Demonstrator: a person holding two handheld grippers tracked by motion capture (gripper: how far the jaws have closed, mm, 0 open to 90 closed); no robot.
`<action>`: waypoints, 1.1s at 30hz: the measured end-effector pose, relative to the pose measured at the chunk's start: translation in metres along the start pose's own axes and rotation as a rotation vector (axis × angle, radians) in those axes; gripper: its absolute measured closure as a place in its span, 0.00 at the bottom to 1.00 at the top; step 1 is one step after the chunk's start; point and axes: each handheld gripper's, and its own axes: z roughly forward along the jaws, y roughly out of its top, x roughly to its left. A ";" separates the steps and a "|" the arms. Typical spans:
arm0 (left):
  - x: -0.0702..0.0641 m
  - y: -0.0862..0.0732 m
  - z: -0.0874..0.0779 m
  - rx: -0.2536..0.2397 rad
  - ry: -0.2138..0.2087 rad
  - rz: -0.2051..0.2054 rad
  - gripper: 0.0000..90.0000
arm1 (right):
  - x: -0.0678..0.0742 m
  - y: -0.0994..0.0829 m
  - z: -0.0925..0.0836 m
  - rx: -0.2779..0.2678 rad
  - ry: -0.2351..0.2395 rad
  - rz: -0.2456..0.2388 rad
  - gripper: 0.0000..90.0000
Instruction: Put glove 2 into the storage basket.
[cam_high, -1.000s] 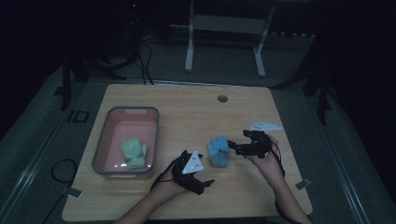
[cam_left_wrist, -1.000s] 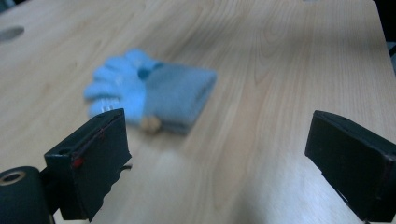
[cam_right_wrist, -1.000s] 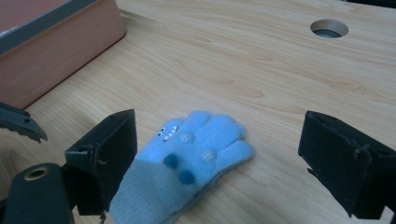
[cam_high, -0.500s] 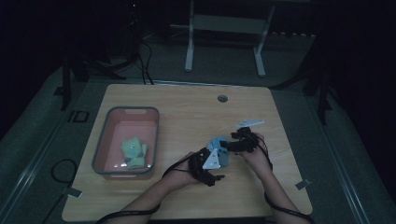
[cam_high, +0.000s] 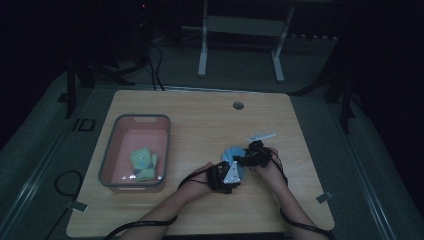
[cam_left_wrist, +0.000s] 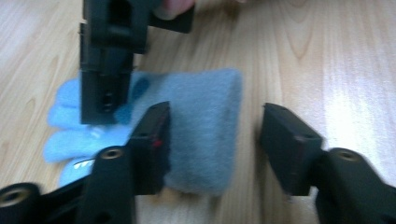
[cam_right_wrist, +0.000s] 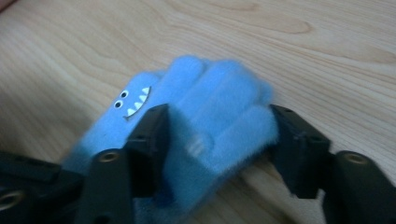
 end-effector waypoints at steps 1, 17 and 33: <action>0.001 0.000 0.000 0.009 0.012 -0.003 0.61 | 0.001 0.000 0.000 0.005 0.012 0.003 0.55; 0.011 0.013 -0.012 0.064 -0.014 -0.033 0.86 | 0.003 0.007 -0.002 0.025 0.138 0.080 0.85; 0.024 0.022 -0.065 0.090 0.008 -0.025 0.87 | 0.028 0.042 -0.022 -0.033 0.213 0.045 0.86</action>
